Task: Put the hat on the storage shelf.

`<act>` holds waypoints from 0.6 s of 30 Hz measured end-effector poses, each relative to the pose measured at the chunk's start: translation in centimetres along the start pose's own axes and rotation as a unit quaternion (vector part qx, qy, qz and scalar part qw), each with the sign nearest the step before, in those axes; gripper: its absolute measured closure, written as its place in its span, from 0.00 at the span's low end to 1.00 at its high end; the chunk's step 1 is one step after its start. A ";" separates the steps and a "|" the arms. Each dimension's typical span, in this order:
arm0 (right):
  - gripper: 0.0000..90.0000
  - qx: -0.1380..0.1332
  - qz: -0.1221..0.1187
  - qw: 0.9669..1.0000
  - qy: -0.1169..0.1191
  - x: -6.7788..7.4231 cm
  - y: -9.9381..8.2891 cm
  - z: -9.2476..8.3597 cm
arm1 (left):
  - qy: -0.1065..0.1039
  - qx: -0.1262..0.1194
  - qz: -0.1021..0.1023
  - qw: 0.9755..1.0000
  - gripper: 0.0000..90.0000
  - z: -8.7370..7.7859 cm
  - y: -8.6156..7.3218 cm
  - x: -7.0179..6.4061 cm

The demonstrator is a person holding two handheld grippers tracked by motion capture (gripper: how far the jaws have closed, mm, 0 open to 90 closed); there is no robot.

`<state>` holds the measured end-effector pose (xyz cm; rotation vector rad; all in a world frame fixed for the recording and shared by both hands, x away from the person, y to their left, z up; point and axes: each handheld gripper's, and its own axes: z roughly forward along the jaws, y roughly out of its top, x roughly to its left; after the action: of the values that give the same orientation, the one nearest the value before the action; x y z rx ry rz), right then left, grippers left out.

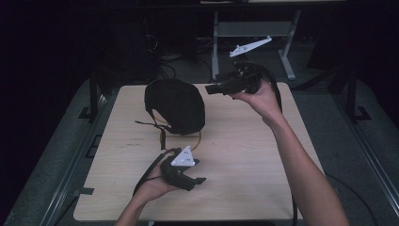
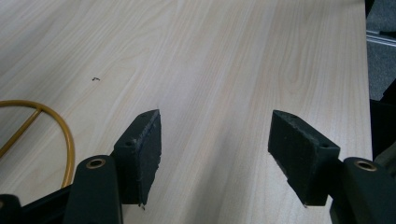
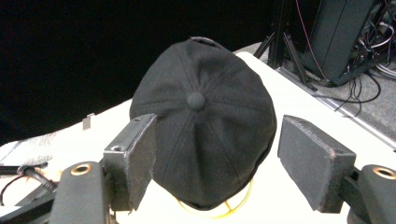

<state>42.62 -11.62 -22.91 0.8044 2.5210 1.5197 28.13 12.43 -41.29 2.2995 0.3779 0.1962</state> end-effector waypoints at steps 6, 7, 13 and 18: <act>0.30 0.001 0.009 1.000 -0.001 -0.6 -1.5 -0.7 | 0.004 0.001 0.004 1.000 0.39 0.0 -0.1 0.2; 0.30 0.000 0.010 1.000 -0.002 -0.6 -1.7 -0.7 | 0.004 0.002 0.004 1.000 0.39 -0.1 -0.1 0.2; 0.29 0.003 0.019 1.000 -0.005 -1.0 -2.8 -1.3 | 0.004 0.003 0.005 1.000 0.38 0.0 -0.1 0.2; 0.29 0.001 0.022 1.000 -0.008 -1.0 -3.4 -1.9 | 0.005 0.001 0.001 1.000 0.38 0.1 -0.2 0.2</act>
<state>41.54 -14.85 -24.99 0.8749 2.5100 1.5181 28.28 12.56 -41.45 2.3013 0.3804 0.2087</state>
